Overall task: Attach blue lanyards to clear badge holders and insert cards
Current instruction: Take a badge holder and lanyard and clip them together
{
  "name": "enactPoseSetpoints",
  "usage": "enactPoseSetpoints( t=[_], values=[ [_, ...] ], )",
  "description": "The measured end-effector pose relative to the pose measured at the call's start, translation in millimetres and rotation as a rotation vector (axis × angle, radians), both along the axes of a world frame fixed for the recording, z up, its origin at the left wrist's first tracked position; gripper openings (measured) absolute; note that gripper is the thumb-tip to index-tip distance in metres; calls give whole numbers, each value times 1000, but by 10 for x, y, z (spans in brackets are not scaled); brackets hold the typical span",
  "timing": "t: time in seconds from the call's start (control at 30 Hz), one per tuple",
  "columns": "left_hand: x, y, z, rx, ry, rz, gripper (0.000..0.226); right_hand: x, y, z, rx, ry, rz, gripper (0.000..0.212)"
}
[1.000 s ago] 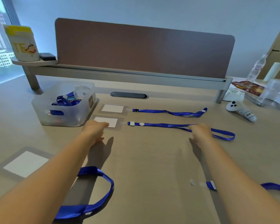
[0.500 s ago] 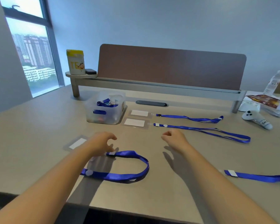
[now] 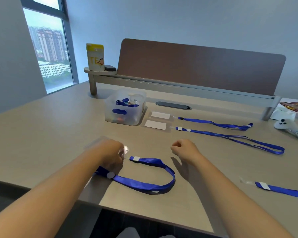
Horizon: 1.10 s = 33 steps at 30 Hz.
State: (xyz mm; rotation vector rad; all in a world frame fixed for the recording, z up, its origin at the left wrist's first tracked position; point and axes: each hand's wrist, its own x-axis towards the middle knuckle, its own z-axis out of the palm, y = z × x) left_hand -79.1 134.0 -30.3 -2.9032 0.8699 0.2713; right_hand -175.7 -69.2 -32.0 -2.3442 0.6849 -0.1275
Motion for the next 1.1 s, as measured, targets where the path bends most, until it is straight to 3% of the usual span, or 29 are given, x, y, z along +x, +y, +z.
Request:
enactPoseSetpoints(
  t=[0.13, 0.27, 0.5, 0.63, 0.8, 1.0, 1.1],
  values=[
    [-76, -110, -3, 16, -40, -33, 40, 1, -26, -14, -33, 27, 4, 28],
    [-45, -191, 148, -25, -201, -107, 45, 20, -39, 69, -26, 6, 23, 28],
    [-133, -380, 398, -382, -351, -113, 23, 45, 123, 266, 165, -152, 106, 34],
    [-248, -454, 439, -581, -417, -154, 26, 24, 170, 346, 319, -173, 124, 37],
    [-366, -570, 514, -682, -435, -223, 30, 18, 250, 395, 537, -225, 171, 30],
    [-387, -599, 556, -760, -470, -243, 32, 3, 270, 470, 642, -328, 168, 12],
    [-363, -581, 530, -755, -484, -247, 35, -22, 266, 522, 634, -358, 157, 20]
  ],
)
